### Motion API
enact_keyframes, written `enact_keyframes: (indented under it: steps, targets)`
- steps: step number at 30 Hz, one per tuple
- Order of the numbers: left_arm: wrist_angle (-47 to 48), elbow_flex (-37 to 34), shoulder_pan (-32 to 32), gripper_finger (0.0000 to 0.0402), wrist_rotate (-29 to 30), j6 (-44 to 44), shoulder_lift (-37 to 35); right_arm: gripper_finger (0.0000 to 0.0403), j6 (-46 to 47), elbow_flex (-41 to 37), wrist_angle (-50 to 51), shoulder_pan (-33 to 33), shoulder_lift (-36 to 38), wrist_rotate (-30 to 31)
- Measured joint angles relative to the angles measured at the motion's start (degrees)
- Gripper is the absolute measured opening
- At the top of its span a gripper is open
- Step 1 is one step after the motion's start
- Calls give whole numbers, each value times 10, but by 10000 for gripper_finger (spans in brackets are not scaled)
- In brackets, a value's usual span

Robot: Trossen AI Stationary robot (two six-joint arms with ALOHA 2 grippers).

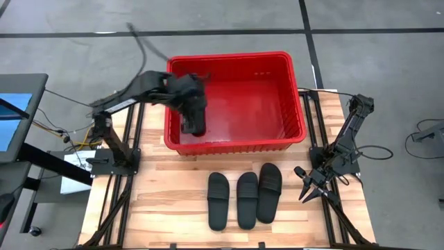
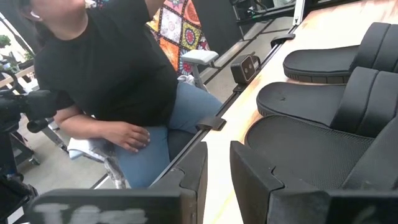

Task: Pick and place slides into bin
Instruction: Put the black slides into the red bin

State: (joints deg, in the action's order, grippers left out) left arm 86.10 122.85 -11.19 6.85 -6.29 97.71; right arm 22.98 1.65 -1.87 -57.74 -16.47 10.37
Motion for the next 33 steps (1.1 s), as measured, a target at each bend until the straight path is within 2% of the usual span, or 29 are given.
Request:
enact_keyframes:
  steps: [5, 10, 14, 17, 25, 29, 33]
  targets:
    - [-49, 0, 72, 144, -5, 50, -61, 61, 0, 0, 1, 0, 0, 0]
    - [-81, 0, 185, 144, -2, 86, -90, 61, 0, 0, 2, 0, 0, 0]
    - [-99, -7, 281, 144, 35, 101, -92, 61, 0, 0, 2, 0, 0, 0]
    - [-133, -39, 343, 144, 78, 99, -91, 61, 0, 0, 2, 0, 0, 0]
    - [-230, -169, 475, 144, 283, 122, -92, 61, 0, 0, 2, 0, 0, 0]
    - [-242, -256, 527, 144, 435, 175, -102, 61, 0, 0, 2, 0, 0, 0]
    - [-274, -339, 566, 144, 583, 254, -141, 61, 0, 0, 2, 0, 0, 0]
